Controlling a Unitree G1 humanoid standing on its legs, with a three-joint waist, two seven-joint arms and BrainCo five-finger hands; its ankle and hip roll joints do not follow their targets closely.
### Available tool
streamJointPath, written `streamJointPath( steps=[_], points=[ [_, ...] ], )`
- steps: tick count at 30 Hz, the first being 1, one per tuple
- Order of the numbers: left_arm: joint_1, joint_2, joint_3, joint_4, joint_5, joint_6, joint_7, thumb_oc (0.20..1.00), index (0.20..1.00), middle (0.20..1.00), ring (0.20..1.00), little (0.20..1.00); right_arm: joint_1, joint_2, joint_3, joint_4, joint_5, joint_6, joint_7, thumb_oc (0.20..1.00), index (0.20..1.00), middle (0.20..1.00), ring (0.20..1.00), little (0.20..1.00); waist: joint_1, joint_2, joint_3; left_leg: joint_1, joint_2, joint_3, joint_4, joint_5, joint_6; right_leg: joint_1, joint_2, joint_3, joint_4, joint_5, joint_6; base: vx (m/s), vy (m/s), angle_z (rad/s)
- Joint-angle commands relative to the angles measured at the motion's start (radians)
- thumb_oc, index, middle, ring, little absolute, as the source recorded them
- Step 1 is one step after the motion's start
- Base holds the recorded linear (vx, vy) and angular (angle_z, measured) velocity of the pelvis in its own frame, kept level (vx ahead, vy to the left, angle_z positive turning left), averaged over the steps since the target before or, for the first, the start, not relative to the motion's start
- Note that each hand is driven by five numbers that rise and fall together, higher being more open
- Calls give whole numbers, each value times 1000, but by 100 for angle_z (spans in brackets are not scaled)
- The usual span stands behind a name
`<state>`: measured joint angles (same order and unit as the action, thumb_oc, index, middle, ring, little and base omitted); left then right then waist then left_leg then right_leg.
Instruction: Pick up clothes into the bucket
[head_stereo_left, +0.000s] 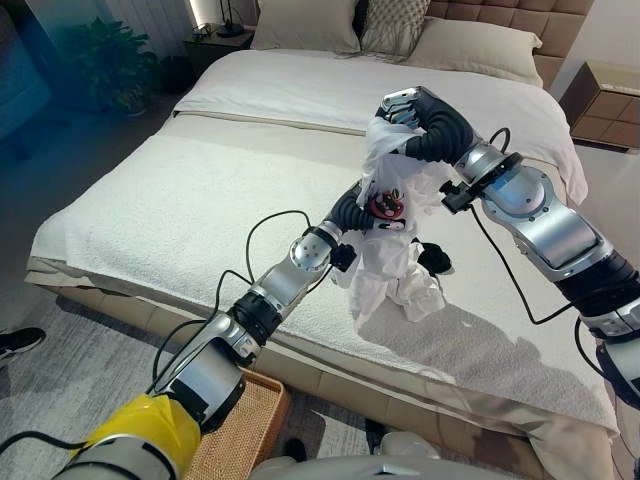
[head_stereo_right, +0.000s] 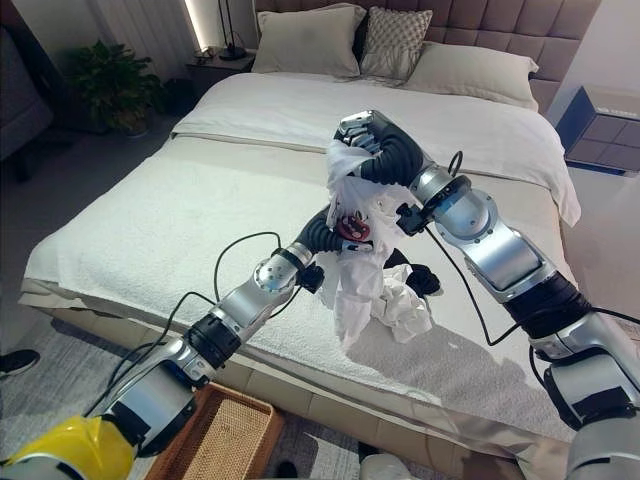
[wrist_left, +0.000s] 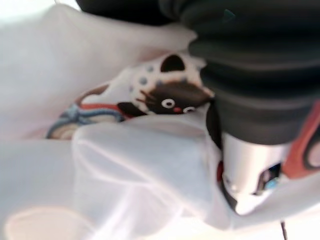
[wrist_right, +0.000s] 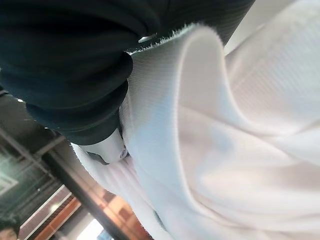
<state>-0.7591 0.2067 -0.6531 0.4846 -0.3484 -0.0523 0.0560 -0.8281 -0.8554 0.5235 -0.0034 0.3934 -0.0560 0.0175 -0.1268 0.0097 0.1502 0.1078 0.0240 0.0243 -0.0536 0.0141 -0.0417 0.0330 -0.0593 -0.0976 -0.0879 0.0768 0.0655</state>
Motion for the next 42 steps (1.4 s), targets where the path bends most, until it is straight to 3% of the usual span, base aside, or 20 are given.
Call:
streamJointPath(
  steps=[1, 2, 3, 6, 13, 21, 22, 23, 24, 28, 29, 32, 33, 36, 42],
  points=[
    [-64, -17, -88, 33, -178, -7, -83, 624, 624, 624, 624, 624, -144, 30, -30, -94, 92, -108, -14, 200, 200, 200, 200, 200, -11, -69, -51, -99, -28, -18, 161, -88, -5, 0, -98, -25, 145, -99, 80, 33, 0, -3],
    [-59, -12, -96, 26, -219, -5, -93, 529, 529, 529, 529, 529, -145, 32, -27, -87, 92, -106, -15, 200, 200, 200, 200, 200, -12, -68, -52, -97, -28, -17, 160, -87, -6, 2, -98, -25, 145, -99, 80, 31, 3, -2],
    [-47, -6, -101, 17, -280, 2, -105, 200, 200, 200, 200, 200, -144, 32, -25, -70, 92, -104, -20, 200, 200, 200, 200, 200, -13, -67, -54, -94, -28, -17, 158, -87, -7, 4, -98, -26, 143, -100, 79, 0, 0, 0],
    [-18, 13, -104, 3, -329, 12, -116, 200, 200, 200, 200, 200, -127, 33, -34, -44, 85, -101, -32, 200, 200, 200, 200, 200, -13, -67, -56, -90, -27, -17, 153, -87, -9, 8, -97, -26, 142, -101, 79, 0, 0, 0],
    [35, 51, -69, -9, -301, 5, -106, 200, 200, 200, 200, 200, -37, 39, -109, 8, 29, -91, -63, 200, 200, 200, 200, 200, -5, -66, -56, -83, -27, -24, 149, -88, -10, 17, -97, -35, 138, -104, 78, 0, 0, 0],
    [106, 165, 42, -120, -169, -26, -65, 200, 200, 200, 200, 200, 96, 46, -251, 69, -54, -77, -105, 200, 200, 200, 200, 200, 17, -67, -48, -87, -27, -31, 158, -93, -8, 21, -99, -48, 145, -111, 75, 0, -2, 0],
    [119, 189, 61, -146, -157, -32, -63, 200, 200, 200, 200, 200, 117, 45, -270, 76, -62, -75, -107, 485, 485, 485, 485, 485, 20, -68, -48, -87, -27, -32, 158, -94, -8, 21, -99, -48, 146, -113, 75, 0, 0, 0],
    [119, 189, 61, -146, -157, -31, -63, 200, 200, 200, 200, 200, 118, 45, -270, 76, -62, -75, -107, 878, 878, 878, 878, 878, 20, -68, -48, -87, -27, -32, 158, -94, -8, 21, -99, -48, 146, -113, 75, 2, -13, 3],
    [167, 249, 113, -212, -143, -44, -63, 200, 200, 200, 200, 200, 170, 44, -316, 101, -76, -68, -112, 1000, 1000, 1000, 1000, 1000, 30, -66, -46, -89, -28, -35, 161, -96, -7, 23, -99, -51, 149, -116, 75, 0, 0, 0],
    [258, 303, 189, -293, -163, -53, -64, 200, 200, 200, 200, 200, 247, 64, -377, 142, -85, -63, -119, 1000, 1000, 1000, 1000, 1000, 40, -66, -44, -89, -30, -38, 165, -98, -7, 27, -102, -54, 149, -118, 74, 0, -3, 5],
    [336, 332, 270, -341, -199, -65, -56, 200, 200, 200, 200, 200, 308, 99, -415, 187, -93, -57, -135, 1000, 1000, 1000, 1000, 1000, 51, -65, -39, -91, -31, -42, 167, -98, -8, 29, -102, -58, 148, -119, 73, -5, -13, 8],
    [425, 356, 341, -394, -219, -67, -62, 200, 200, 200, 200, 200, 374, 136, -451, 209, -111, -48, -142, 1000, 1000, 1000, 1000, 1000, 58, -65, -38, -91, -31, -44, 167, -99, -8, 32, -103, -61, 147, -121, 71, -2, -7, 3],
    [505, 371, 412, -434, -244, -73, -69, 200, 200, 200, 200, 200, 424, 167, -483, 228, -128, -40, -144, 1000, 1000, 1000, 1000, 1000, 64, -63, -36, -91, -32, -44, 166, -99, -7, 32, -104, -63, 146, -122, 70, 4, -9, 4],
    [624, 358, 530, -473, -315, -83, -89, 200, 200, 200, 200, 200, 496, 220, -525, 272, -145, -34, -145, 1000, 1000, 1000, 1000, 1000, 77, -59, -31, -92, -33, -50, 165, -100, -7, 33, -105, -68, 143, -124, 68, 0, 0, 0],
    [799, 301, 706, -553, -319, -113, -90, 200, 200, 200, 200, 200, 603, 307, -582, 310, -204, -35, -148, 1000, 1000, 1000, 1000, 1000, 96, -52, -8, -114, -42, -62, 177, -101, -4, 17, -109, -73, 159, -130, 65, -20, 6, 5]
  ],
)
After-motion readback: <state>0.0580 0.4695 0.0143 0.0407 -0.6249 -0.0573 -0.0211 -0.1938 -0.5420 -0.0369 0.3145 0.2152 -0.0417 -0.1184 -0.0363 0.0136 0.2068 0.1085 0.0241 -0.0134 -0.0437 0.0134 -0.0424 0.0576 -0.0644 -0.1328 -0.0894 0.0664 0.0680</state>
